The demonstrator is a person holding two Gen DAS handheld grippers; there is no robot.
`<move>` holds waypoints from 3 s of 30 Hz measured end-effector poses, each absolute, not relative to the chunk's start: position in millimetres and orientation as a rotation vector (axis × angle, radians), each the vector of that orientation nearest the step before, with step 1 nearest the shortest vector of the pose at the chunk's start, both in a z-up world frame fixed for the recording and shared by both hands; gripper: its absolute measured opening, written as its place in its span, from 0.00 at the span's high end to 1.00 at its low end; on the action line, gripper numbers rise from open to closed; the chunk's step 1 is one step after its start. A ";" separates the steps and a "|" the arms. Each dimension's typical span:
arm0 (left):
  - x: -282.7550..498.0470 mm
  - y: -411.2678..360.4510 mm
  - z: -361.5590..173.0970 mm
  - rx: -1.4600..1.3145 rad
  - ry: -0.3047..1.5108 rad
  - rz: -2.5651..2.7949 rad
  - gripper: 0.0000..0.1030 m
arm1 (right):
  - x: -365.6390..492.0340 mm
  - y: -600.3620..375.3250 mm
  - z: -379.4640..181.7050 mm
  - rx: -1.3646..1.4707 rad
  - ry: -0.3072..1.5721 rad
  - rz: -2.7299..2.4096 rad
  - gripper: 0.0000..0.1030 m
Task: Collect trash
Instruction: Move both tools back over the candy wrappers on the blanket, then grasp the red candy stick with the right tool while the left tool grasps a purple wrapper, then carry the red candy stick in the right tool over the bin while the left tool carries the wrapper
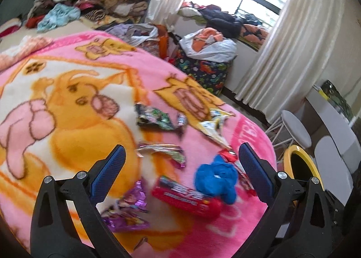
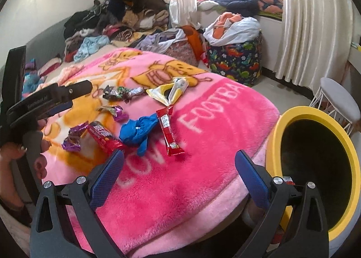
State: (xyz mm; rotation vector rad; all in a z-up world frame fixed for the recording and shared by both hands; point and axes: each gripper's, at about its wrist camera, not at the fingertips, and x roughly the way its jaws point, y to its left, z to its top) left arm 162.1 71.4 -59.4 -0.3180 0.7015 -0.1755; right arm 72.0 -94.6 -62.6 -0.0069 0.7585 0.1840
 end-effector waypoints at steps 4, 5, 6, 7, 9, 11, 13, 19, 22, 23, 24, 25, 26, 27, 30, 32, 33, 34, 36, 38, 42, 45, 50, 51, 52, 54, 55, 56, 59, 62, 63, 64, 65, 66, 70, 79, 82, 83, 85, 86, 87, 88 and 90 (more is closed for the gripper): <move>171.5 87.6 -70.0 -0.378 0.748 -0.149 0.16 | 91.3 -88.5 -69.5 -0.027 0.797 0.186 0.08; 174.5 91.7 -73.3 -0.403 0.762 -0.151 0.19 | 95.2 -88.3 -71.1 -0.027 0.804 0.187 0.14; 177.9 95.3 -76.8 -0.423 0.778 -0.151 0.21 | 99.4 -87.6 -73.2 -0.025 0.814 0.189 0.18; 181.4 98.0 -80.4 -0.440 0.796 -0.148 0.23 | 104.5 -87.4 -75.1 -0.021 0.827 0.195 0.19; 186.0 100.9 -85.4 -0.461 0.819 -0.149 0.28 | 113.3 -87.4 -79.2 -0.009 0.847 0.201 0.23; 192.0 102.7 -90.2 -0.475 0.844 -0.148 0.31 | 122.0 -87.3 -83.4 -0.005 0.864 0.207 0.29; 197.1 103.8 -94.0 -0.495 0.866 -0.151 0.33 | 128.5 -87.3 -86.3 -0.004 0.878 0.210 0.32; 209.8 107.0 -109.4 -0.544 0.933 -0.131 0.35 | 145.5 -82.5 -102.5 -0.011 0.945 0.229 0.47; 214.1 104.6 -113.7 -0.544 0.950 -0.124 0.35 | 148.1 -84.7 -108.2 0.020 0.975 0.250 0.70; 215.7 103.3 -114.3 -0.543 0.953 -0.121 0.35 | 147.0 -85.7 -107.4 0.031 0.972 0.253 0.78; 216.2 101.8 -115.0 -0.545 0.957 -0.117 0.35 | 146.2 -87.2 -106.4 0.040 0.967 0.256 0.82; 215.9 101.2 -115.7 -0.547 0.958 -0.114 0.36 | 144.7 -89.0 -105.1 0.051 0.959 0.260 0.85; 216.2 101.2 -116.4 -0.551 0.959 -0.106 0.37 | 142.6 -90.8 -103.3 0.059 0.950 0.262 0.85; 216.3 101.0 -116.9 -0.551 0.960 -0.097 0.41 | 140.3 -92.3 -101.2 0.066 0.940 0.265 0.87; 216.7 100.1 -117.8 -0.534 0.963 -0.077 0.53 | 135.4 -93.7 -95.8 0.068 0.912 0.269 0.87; 215.4 99.1 -116.7 -0.530 0.963 -0.076 0.64 | 131.8 -95.8 -92.4 0.068 0.893 0.270 0.87; 215.3 98.5 -116.2 -0.531 0.961 -0.079 0.71 | 130.5 -96.3 -91.1 0.069 0.885 0.269 0.88; 215.1 97.6 -115.2 -0.529 0.960 -0.081 0.74 | 128.7 -97.2 -89.8 0.072 0.877 0.268 0.88; 213.6 95.7 -113.0 -0.524 0.953 -0.091 0.79 | 127.8 -99.5 -89.1 0.079 0.873 0.272 0.88; 210.5 94.8 -110.6 -0.531 0.940 -0.114 0.81 | 125.5 -102.1 -87.9 0.088 0.869 0.281 0.88; 203.6 90.4 -104.2 -0.530 0.906 -0.145 0.83 | 121.4 -104.5 -85.4 0.099 0.861 0.285 0.88; 198.1 87.2 -96.6 -0.530 0.876 -0.164 0.84 | 118.2 -107.3 -83.4 0.107 0.852 0.285 0.88; 192.4 79.2 -81.6 -0.514 0.827 -0.189 0.85 | 112.0 -110.0 -80.1 0.115 0.832 0.285 0.88; 191.1 77.3 -78.1 -0.512 0.816 -0.196 0.85 | 110.6 -110.6 -79.4 0.116 0.828 0.286 0.88; 190.2 75.2 -75.2 -0.508 0.809 -0.198 0.85 | 110.2 -111.2 -79.0 0.117 0.826 0.288 0.88; 188.5 71.4 -68.3 -0.497 0.792 -0.208 0.85 | 108.2 -112.1 -77.3 0.119 0.818 0.287 0.88; 187.2 70.1 -65.6 -0.494 0.784 -0.213 0.86 | 106.6 -112.9 -76.3 0.123 0.812 0.288 0.88; 185.9 67.7 -61.4 -0.485 0.775 -0.214 0.86 | 105.7 -113.8 -75.4 0.124 0.809 0.289 0.88; 182.5 64.2 -53.9 -0.470 0.758 -0.220 0.86 | 101.7 -114.8 -73.3 0.130 0.801 0.292 0.88; 180.2 59.7 -46.3 -0.456 0.744 -0.227 0.86 | 98.1 -116.6 -70.8 0.134 0.792 0.297 0.88; 178.4 58.1 -44.6 -0.450 0.740 -0.229 0.87 | 96.4 -116.9 -69.7 0.135 0.788 0.300 0.88; 177.6 56.5 -42.8 -0.445 0.738 -0.230 0.91 | 95.6 -116.9 -68.8 0.136 0.786 0.302 0.88; 176.6 55.4 -41.8 -0.442 0.737 -0.230 0.91 | 93.5 -116.1 -68.2 0.136 0.783 0.304 0.88; 176.2 54.4 -40.4 -0.439 0.734 -0.233 0.92 | 92.3 -116.3 -67.4 0.136 0.780 0.305 0.88; 172.8 47.9 -35.7 -0.424 0.731 -0.244 0.92 | 86.8 -116.6 -63.4 0.135 0.770 0.310 0.88; 164.3 23.4 -23.6 -0.376 0.709 -0.287 0.93 | 72.8 -135.7 -48.6 0.166 0.728 0.289 0.88; 160.9 12.2 -20.7 -0.362 0.706 -0.303 0.93 | 69.0 -148.7 -45.5 0.184 0.721 0.271 0.88; 159.8 6.1 -19.5 -0.352 0.705 -0.312 0.93 | 68.2 -152.6 -44.9 0.190 0.719 0.265 0.88; 158.8 -0.9 -18.0 -0.341 0.703 -0.322 0.93 | 65.3 -161.1 -43.3 0.203 0.714 0.252 0.88; 157.9 -6.7 -16.9 -0.333 0.703 -0.330 0.93 | 64.9 -164.8 -42.5 0.208 0.712 0.248 0.88; 157.7 -10.2 -16.1 -0.330 0.703 -0.336 0.93 | 63.7 -168.2 -41.8 0.211 0.710 0.241 0.88; 157.2 -13.8 -15.4 -0.325 0.702 -0.341 0.93 | 61.7 -173.4 -40.7 0.218 0.705 0.233 0.88; 156.1 -22.1 -13.3 -0.315 0.699 -0.352 0.93 | 59.1 -180.1 -39.6 0.228 0.699 0.223 0.88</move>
